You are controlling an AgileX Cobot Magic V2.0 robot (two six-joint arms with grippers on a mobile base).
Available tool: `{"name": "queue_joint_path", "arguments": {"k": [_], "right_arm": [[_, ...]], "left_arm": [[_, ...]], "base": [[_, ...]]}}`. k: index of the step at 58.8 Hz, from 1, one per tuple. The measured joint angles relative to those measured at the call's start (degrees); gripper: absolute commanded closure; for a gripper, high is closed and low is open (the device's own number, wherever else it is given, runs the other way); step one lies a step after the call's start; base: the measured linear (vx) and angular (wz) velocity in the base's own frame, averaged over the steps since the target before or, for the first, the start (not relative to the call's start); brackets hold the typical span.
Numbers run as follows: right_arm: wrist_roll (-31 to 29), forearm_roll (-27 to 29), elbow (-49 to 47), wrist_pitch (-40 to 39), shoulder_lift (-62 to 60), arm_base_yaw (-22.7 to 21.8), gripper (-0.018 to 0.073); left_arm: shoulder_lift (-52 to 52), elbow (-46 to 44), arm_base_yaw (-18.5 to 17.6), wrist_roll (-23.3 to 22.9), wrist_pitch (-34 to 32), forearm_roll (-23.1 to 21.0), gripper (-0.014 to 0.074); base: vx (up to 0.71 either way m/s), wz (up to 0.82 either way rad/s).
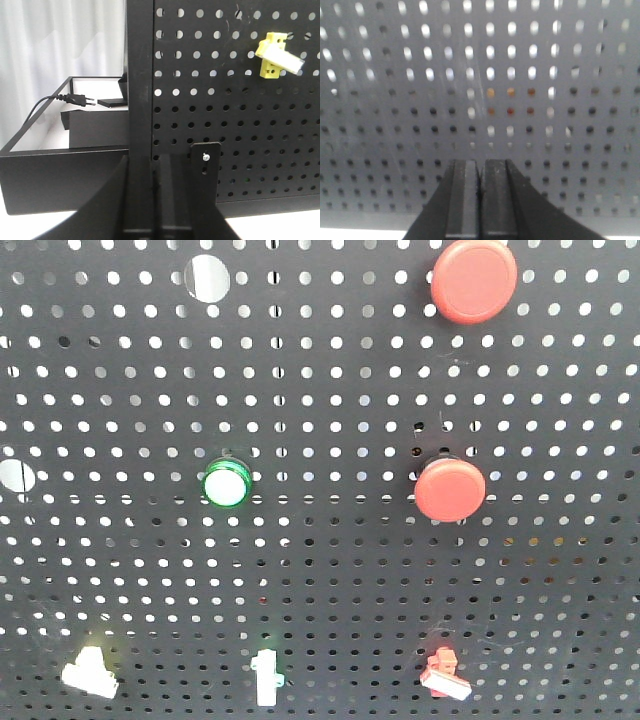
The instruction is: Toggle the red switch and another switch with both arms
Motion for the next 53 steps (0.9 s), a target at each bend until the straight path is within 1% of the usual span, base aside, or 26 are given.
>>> {"name": "queue_joint_path", "arguments": {"k": [5, 10, 14, 18, 21, 24, 28, 32, 37, 45, 53], "right_arm": [[0.0, 0.0, 0.0, -4.6, 0.0, 0.0, 0.0566], [0.0, -0.1, -0.2, -9.6, 0.0, 0.0, 0.0566], [0.1, -0.1, -2.5, -9.3, 0.0, 0.0, 0.0566], [0.1, -0.2, -8.3, -5.5, 0.0, 0.0, 0.0566], [0.1, -0.2, -14.0, -1.4, 0.7, 0.0, 0.0566], [0.0, -0.3, -20.4, 3.0, 2.6, 0.0, 0.0566], [-0.1, -0.3, -28.6, 8.4, 6.6, 0.0, 0.0566], [-0.3, -0.4, -36.0, 13.0, 11.4, 0.0, 0.0566], [-0.6, -0.4, -44.1, 16.3, 17.5, 0.0, 0.0566], [-0.3, -0.4, -50.2, 17.7, 24.0, 0.0, 0.0566], [0.0, 0.1, -51.5, 17.6, 26.0, 0.0, 0.0566]], "left_arm": [[0.0, 0.0, 0.0, 0.0, -1.9, 0.0, 0.0594], [0.0, 0.0, 0.0, 0.0, -6.4, 0.0, 0.0594], [0.0, 0.0, 0.0, 0.0, -11.1, 0.0, 0.0594], [0.0, -0.9, 0.0, 0.0, -13.4, 0.0, 0.0594], [0.0, -3.0, 0.0, 0.0, -12.0, 0.0, 0.0594], [0.3, -6.9, 0.0, 0.1, -9.8, 0.0, 0.0594], [2.6, -14.1, 0.0, 0.1, -6.9, 0.0, 0.0594], [7.3, -21.6, 0.0, 0.1, -3.3, 0.2, 0.0594], [13.6, -28.5, 0.0, 0.1, 1.2, 0.2, 0.0594], [22.7, -36.4, 0.0, 0.1, 7.3, 0.2, 0.0594], [26.1, -39.0, 0.0, 0.1, 9.8, 0.2, 0.0594]], "base": [[0.0, 0.0], [0.0, 0.0], [0.0, 0.0], [0.0, 0.0], [0.0, 0.0], [0.0, 0.0], [0.0, 0.0], [0.0, 0.0], [0.0, 0.0], [0.0, 0.0], [0.0, 0.0]]}}
